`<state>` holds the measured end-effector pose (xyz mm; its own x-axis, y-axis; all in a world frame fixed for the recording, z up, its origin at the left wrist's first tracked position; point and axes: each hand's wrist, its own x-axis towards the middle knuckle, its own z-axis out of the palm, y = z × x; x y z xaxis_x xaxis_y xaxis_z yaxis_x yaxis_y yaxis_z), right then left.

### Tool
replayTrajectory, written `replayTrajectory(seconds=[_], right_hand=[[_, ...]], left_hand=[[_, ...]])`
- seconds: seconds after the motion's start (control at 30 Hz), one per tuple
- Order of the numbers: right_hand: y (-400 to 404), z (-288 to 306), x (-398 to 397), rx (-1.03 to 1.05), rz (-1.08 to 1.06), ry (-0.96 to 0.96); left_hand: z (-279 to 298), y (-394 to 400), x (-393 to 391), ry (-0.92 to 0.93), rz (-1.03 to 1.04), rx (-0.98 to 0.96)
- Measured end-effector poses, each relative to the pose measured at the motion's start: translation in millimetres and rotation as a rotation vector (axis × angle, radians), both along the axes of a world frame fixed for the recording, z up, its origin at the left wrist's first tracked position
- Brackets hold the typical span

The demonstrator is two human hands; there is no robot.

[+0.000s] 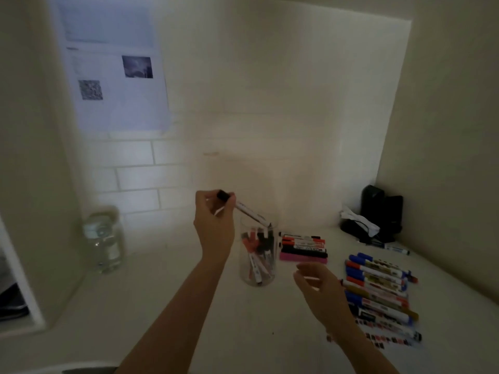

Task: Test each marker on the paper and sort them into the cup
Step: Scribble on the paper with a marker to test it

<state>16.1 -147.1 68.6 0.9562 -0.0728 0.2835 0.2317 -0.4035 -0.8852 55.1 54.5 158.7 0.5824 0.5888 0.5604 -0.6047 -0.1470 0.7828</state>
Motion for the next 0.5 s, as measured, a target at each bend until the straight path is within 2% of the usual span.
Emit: replayTrajectory(seconds=[0.17, 0.3, 0.43, 0.5], right_hand=[[-26, -16, 11, -0.094, -0.013, 0.098], [-47, -27, 22, -0.299, 0.007, 0.136], [-57, -26, 42, -0.373, 0.001, 0.140], [-57, -18, 56, -0.408, 0.000, 0.135]], left_hand=[[4, -11, 35, 0.024, 0.047, 0.307], [-11, -28, 57, 0.193, 0.048, 0.633], [-23, -31, 64, 0.360, 0.117, 0.900], [-25, -33, 61, 0.294, 0.196, 0.967]])
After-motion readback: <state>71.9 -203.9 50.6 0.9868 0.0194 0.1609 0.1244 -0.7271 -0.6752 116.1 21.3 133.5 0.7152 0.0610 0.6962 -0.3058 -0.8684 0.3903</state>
